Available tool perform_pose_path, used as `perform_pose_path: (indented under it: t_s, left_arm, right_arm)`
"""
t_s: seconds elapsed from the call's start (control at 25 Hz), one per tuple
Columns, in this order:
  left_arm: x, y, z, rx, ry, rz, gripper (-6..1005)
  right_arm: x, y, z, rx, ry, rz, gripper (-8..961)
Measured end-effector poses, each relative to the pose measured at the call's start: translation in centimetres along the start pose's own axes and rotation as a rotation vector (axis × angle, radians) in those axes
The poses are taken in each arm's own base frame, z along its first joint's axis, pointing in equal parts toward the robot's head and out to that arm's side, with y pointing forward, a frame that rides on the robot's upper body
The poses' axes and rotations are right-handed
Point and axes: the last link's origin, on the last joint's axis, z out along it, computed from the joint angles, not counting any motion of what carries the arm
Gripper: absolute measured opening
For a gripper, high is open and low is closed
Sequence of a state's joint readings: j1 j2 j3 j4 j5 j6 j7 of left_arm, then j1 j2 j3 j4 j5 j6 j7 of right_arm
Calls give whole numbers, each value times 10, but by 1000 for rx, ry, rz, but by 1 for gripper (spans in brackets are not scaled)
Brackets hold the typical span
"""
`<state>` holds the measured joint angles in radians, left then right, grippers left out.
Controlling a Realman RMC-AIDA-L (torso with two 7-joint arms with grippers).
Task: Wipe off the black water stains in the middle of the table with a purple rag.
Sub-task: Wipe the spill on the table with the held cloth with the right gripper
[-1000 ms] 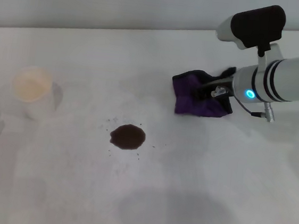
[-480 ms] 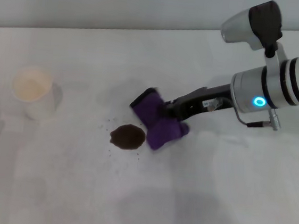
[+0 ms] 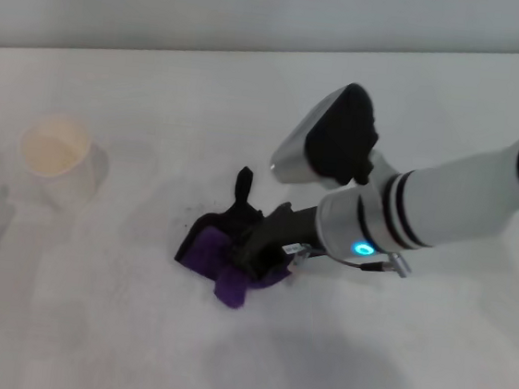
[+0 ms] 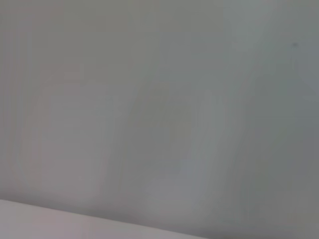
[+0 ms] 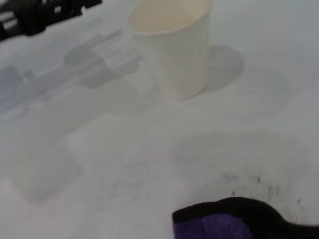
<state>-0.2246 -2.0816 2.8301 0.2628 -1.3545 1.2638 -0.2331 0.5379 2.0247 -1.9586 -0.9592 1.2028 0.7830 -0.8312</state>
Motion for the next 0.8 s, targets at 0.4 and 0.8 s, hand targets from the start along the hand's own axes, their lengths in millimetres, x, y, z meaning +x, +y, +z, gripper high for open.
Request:
perform_pose_path:
  t_s: [0.4,0.8]
  left_arm:
    - [1,2,5,-8,1,0,893]
    - [3,5,9,-19,7,-26,894]
  right_arm:
    - [-2,-14,6,141,-83,-50,75]
    - [-1,-29,2,202,-124,-1,73]
